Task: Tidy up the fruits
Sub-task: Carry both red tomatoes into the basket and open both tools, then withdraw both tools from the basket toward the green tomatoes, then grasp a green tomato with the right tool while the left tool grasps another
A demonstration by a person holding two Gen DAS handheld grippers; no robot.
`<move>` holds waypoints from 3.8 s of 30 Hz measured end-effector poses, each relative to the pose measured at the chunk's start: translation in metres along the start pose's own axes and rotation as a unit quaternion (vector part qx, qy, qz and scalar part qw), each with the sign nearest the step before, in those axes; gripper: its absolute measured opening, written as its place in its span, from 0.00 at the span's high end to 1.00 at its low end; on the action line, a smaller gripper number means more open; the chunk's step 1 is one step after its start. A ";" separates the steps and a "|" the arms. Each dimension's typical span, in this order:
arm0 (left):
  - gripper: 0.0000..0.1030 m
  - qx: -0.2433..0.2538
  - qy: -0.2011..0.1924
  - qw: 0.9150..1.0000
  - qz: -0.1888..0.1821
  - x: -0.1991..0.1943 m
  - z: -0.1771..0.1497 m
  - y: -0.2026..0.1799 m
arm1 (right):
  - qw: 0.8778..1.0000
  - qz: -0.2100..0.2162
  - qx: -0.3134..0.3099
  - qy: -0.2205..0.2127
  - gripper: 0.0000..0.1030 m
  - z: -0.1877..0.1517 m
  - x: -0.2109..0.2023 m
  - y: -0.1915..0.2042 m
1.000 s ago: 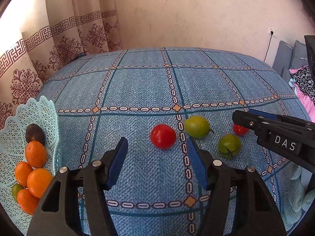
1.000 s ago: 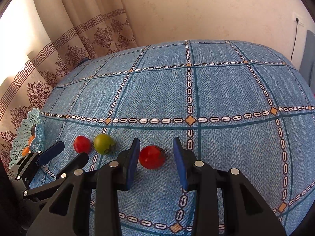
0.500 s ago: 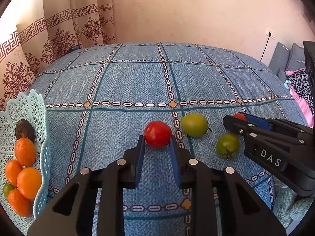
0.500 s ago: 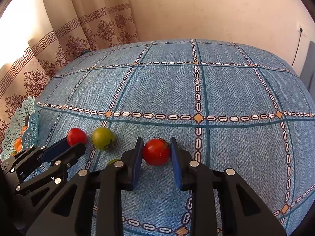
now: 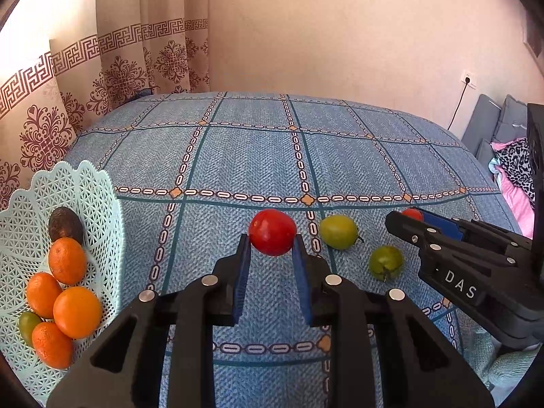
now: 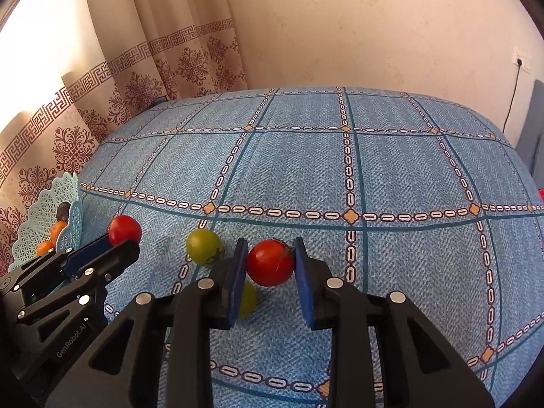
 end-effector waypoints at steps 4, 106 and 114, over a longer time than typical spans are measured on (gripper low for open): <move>0.75 -0.005 -0.017 1.000 0.017 -0.014 0.004 0.007 | 1.000 0.005 -0.005 -0.008 0.74 0.002 -0.008 0.006; 0.27 0.022 0.022 0.999 -0.010 0.005 0.032 -0.029 | 0.996 0.046 -0.061 0.043 0.70 -0.025 0.005 0.016; 0.36 0.032 0.045 0.998 -0.040 0.027 0.029 -0.044 | 0.997 0.016 -0.053 0.045 0.70 -0.030 -0.012 -0.019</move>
Point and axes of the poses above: each gripper's, at about its wrist camera, not at the fingertips, and x roughly the way its jaws point, y to its left, z to its top, the point moved 2 cm from there along x, roughly the way its jaws point, and after that the axes turned 1 degree about x, right-handed, at the moved point
